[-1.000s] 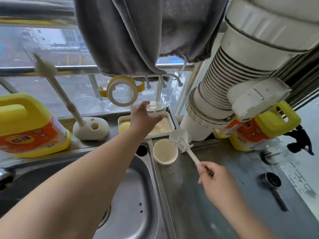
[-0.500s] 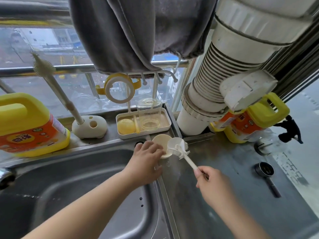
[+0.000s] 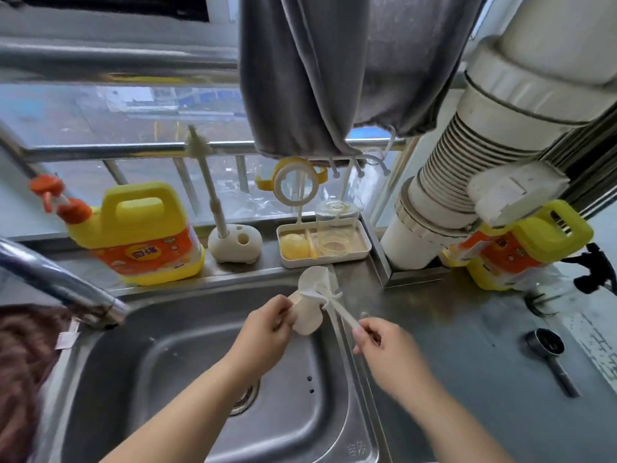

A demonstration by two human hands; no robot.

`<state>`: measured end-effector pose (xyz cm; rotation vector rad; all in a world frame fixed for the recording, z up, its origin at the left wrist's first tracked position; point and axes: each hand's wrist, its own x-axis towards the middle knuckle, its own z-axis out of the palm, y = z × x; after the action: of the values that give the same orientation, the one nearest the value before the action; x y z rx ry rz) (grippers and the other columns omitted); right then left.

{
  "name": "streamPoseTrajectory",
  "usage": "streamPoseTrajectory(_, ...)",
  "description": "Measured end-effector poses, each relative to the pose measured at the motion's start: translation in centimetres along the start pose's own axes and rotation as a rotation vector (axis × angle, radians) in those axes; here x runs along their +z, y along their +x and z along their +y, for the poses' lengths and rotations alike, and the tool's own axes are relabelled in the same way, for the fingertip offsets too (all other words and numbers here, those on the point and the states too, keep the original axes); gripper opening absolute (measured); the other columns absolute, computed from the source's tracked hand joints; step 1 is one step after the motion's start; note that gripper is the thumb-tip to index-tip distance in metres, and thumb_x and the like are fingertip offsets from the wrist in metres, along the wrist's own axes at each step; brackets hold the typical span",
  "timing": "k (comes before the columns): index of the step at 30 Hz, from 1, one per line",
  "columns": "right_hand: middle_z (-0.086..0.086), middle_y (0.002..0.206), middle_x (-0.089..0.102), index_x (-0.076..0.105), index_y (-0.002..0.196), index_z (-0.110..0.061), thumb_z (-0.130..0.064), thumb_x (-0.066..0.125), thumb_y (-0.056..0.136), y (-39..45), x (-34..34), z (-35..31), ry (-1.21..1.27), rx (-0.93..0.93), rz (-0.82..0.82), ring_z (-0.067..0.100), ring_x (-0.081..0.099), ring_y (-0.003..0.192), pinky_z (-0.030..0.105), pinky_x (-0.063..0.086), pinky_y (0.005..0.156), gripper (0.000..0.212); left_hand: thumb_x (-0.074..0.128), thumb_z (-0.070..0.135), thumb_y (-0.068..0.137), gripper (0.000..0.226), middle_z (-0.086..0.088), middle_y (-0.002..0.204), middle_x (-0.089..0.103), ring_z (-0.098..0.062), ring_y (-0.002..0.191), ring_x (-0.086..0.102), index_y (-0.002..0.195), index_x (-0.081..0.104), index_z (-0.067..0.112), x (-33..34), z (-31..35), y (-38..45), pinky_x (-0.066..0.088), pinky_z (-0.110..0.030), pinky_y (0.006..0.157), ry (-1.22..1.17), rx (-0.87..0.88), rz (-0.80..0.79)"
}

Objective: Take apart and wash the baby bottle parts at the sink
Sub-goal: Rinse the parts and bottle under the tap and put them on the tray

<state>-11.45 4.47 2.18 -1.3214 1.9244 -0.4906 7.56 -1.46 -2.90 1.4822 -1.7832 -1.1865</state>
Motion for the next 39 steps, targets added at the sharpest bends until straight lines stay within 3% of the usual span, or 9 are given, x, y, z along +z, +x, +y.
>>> streamPoseTrajectory(2, -0.008, 0.075, 0.068, 0.059, 0.081, -0.030, -0.025, 0.050, 0.097, 0.4, 1.9, -2.6, 0.038, -0.051, -0.074, -0.001, 0.054, 0.061, 0.014, 0.039, 0.055, 0.019, 0.054, 0.016, 0.094, 0.013, -0.003, 0.076, 0.060, -0.008, 0.067, 0.050, 0.081, 0.057, 0.016, -3.1, -0.8, -2.3, 0.041, -0.022, 0.064, -0.099, -0.097, 0.042)
streamPoseTrajectory(6, -0.010, 0.069, 0.059, 0.060, 0.088, -0.028, -0.029, 0.046, 0.098, 0.1, 5.8, -6.3, -0.018, -0.140, -0.192, 0.003, 0.049, 0.060, 0.015, 0.037, 0.053, 0.016, 0.060, 0.021, 0.091, 0.017, -0.009, 0.076, 0.060, -0.018, 0.075, 0.056, 0.080, 0.062, 0.009, -8.4, -3.0, -6.7, 0.052, -0.047, 0.080, -0.308, -0.314, 0.213)
streamPoseTrajectory(10, -0.021, 0.082, 0.064, 0.061, 0.110, -0.047, -0.038, 0.047, 0.097, -1.5, 8.4, -8.1, -0.028, -0.229, -0.277, -0.005, 0.054, 0.072, 0.012, 0.037, 0.061, 0.021, 0.059, 0.021, 0.093, 0.017, -0.006, 0.080, 0.062, -0.016, 0.077, 0.058, 0.087, 0.065, 0.006, -11.6, -5.0, -9.8, 0.052, -0.024, 0.061, -0.483, -0.384, 0.312)
streamPoseTrajectory(15, -0.023, 0.059, 0.059, 0.062, 0.106, -0.050, -0.027, 0.052, 0.096, -2.1, 9.5, -8.8, -0.071, -0.273, -0.286, -0.006, 0.051, 0.057, 0.014, 0.037, 0.057, 0.027, 0.062, 0.033, 0.087, 0.016, -0.006, 0.079, 0.064, -0.022, 0.076, 0.052, 0.083, 0.069, 0.020, -13.8, -6.5, -10.8, 0.040, -0.038, 0.070, -0.555, -0.371, 0.328)
streamPoseTrajectory(19, -0.022, 0.071, 0.064, 0.067, 0.105, -0.040, -0.020, 0.055, 0.094, -2.7, 9.8, -9.7, -0.133, -0.329, -0.252, -0.009, 0.054, 0.062, 0.011, 0.041, 0.059, 0.026, 0.059, 0.030, 0.089, 0.017, -0.007, 0.079, 0.059, -0.022, 0.077, 0.050, 0.080, 0.062, 0.015, -14.2, -6.6, -11.1, 0.039, -0.037, 0.074, -0.601, -0.353, 0.311)
streamPoseTrajectory(24, -0.022, 0.106, 0.067, 0.060, 0.115, -0.053, -0.043, 0.051, 0.093, -2.2, 11.0, -12.4, -0.198, -0.383, -0.227, 0.004, 0.060, 0.099, 0.028, 0.049, 0.082, 0.025, 0.046, 0.008, 0.098, 0.015, -0.001, 0.078, 0.065, -0.014, 0.079, 0.060, 0.088, 0.058, 0.007, -13.3, -5.0, -10.4, 0.053, -0.033, 0.074, -0.755, -0.301, 0.269)
streamPoseTrajectory(31, -0.031, 0.090, 0.068, 0.066, 0.092, -0.056, -0.047, 0.056, 0.090, -1.3, 11.5, -12.5, -0.104, -0.359, -0.311, -0.011, 0.060, 0.092, 0.020, 0.049, 0.083, 0.013, 0.057, 0.015, 0.089, 0.013, -0.011, 0.085, 0.068, -0.022, 0.082, 0.061, 0.088, 0.068, 0.009, -14.1, -5.0, -10.5, 0.054, -0.040, 0.076, -0.910, -0.296, 0.345)
streamPoseTrajectory(35, -0.022, 0.096, 0.070, 0.068, 0.106, -0.045, -0.042, 0.056, 0.092, 0.3, 11.5, -12.5, -0.145, -0.336, -0.261, -0.001, 0.062, 0.095, 0.028, 0.051, 0.086, 0.019, 0.059, 0.018, 0.082, 0.014, -0.008, 0.077, 0.064, -0.019, 0.075, 0.056, 0.086, 0.065, 0.007, -14.6, -5.5, -10.5, 0.049, -0.029, 0.067, -0.924, -0.285, 0.324)
streamPoseTrajectory(39, -0.016, 0.091, 0.064, 0.069, 0.109, -0.036, -0.032, 0.057, 0.093, -0.1, 11.9, -12.8, -0.221, -0.472, -0.352, 0.003, 0.058, 0.092, 0.023, 0.046, 0.084, 0.020, 0.058, 0.011, 0.090, 0.011, -0.007, 0.076, 0.064, -0.015, 0.070, 0.053, 0.082, 0.065, 0.011, -15.5, -5.7, -10.3, 0.041, -0.025, 0.065, -0.819, -0.254, 0.269)
